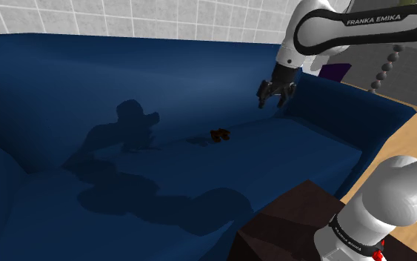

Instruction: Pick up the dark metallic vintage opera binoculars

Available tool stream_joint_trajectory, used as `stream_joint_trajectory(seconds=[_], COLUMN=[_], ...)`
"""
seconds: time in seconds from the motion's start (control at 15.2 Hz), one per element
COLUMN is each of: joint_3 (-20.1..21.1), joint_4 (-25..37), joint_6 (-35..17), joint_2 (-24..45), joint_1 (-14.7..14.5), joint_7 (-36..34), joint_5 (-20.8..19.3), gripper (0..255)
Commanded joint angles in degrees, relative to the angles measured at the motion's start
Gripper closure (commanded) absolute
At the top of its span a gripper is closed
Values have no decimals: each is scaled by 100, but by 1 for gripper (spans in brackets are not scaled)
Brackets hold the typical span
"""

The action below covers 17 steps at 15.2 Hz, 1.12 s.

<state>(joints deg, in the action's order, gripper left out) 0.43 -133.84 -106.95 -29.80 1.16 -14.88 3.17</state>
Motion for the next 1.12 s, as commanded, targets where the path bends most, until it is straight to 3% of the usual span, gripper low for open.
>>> stream_joint_trajectory(seconds=[0.0, 0.53, 1.06], joint_3=[141, 411, 431], joint_4=[161, 1110, 2520], joint_6=[-264, -838, -947], joint_2=[509, 2419, 4370], joint_1=[-9, 32, -43], joint_7=[-239, -1010, -1731], joint_5=[-13, -309, -705], gripper=[0, 0, 0])
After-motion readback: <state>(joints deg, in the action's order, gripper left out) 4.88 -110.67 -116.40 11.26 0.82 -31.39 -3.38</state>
